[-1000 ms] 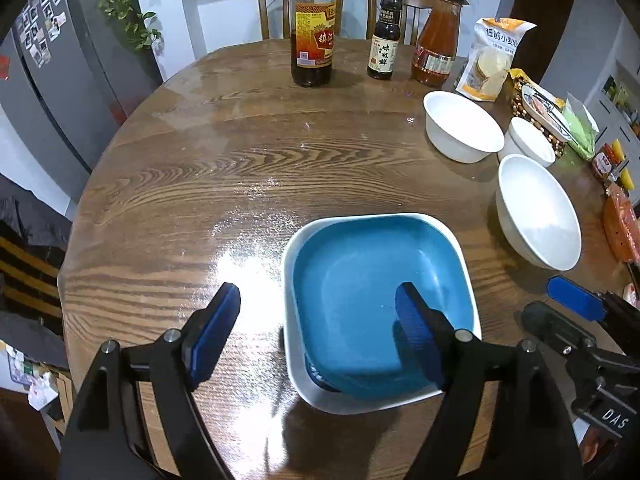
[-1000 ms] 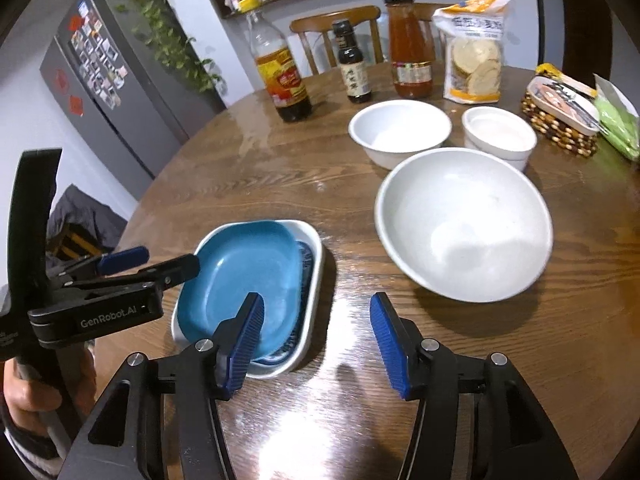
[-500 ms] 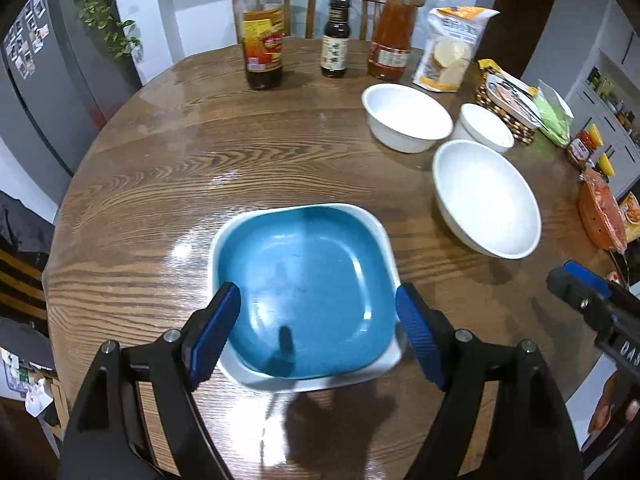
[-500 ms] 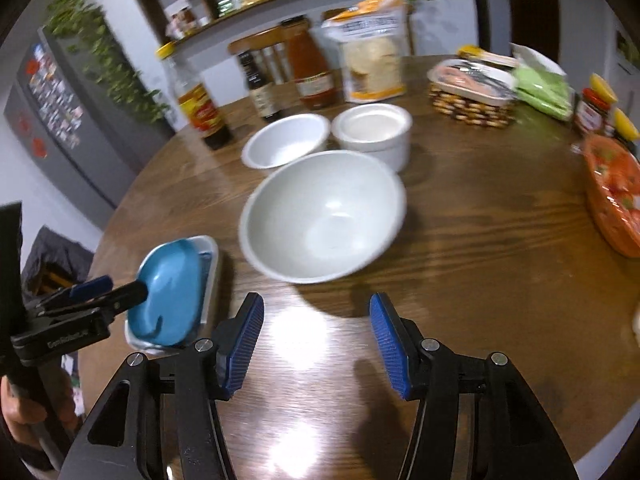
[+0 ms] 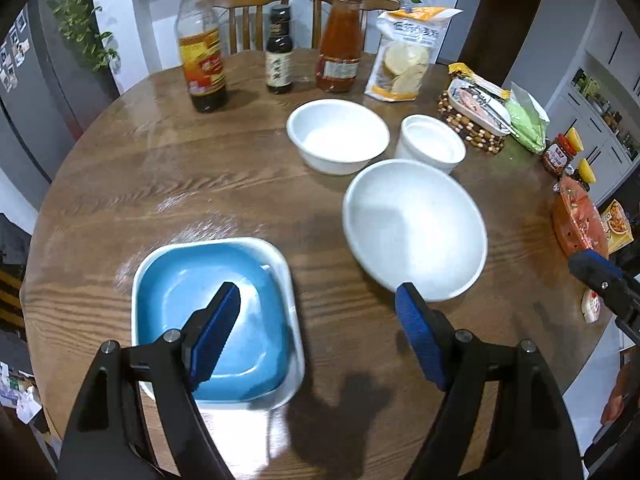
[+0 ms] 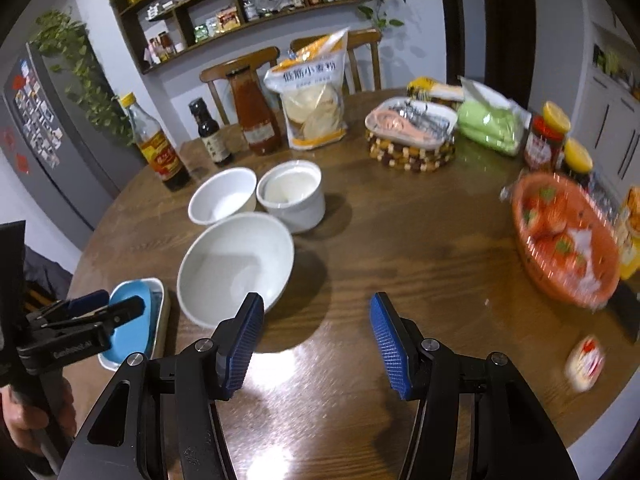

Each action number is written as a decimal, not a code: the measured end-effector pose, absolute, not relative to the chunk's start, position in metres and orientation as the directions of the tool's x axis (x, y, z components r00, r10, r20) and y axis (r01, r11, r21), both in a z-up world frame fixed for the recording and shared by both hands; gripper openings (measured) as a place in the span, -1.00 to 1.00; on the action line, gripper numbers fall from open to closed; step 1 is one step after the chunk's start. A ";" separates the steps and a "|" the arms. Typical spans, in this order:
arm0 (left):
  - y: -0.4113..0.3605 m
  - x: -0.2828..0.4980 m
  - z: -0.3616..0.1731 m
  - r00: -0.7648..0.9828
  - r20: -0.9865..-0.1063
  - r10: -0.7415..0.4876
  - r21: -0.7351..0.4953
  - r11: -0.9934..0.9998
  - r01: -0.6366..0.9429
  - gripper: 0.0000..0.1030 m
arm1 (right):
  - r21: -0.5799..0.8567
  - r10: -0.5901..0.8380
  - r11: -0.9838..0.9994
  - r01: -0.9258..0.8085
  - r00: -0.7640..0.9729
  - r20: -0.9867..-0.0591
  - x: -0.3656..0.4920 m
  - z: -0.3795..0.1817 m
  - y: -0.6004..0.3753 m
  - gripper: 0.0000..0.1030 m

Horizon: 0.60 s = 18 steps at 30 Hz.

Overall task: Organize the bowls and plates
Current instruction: 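Move both grippers away from the stack toward the large white bowl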

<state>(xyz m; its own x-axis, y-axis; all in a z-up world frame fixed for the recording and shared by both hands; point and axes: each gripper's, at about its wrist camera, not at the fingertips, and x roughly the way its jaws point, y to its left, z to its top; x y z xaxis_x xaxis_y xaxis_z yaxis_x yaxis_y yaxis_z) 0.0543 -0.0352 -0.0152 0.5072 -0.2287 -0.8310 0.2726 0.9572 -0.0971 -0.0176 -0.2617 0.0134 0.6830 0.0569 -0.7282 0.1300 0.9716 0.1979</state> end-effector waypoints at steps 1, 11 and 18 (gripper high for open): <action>-0.040 0.055 -0.014 0.511 -0.827 -0.233 -0.099 0.956 0.276 0.55 | 0.196 0.061 0.973 0.122 0.684 -0.727 -0.014 0.015 -0.263 0.09; -0.071 0.085 0.001 0.578 -0.795 -0.186 -0.034 0.964 0.263 0.55 | 0.208 0.137 0.978 0.027 0.669 -0.731 0.038 0.014 -0.257 0.09; -0.071 0.107 -0.022 0.543 -0.828 -0.142 -0.013 0.972 0.233 0.55 | 0.262 0.199 0.965 0.015 0.611 -0.766 0.065 -0.015 -0.249 0.09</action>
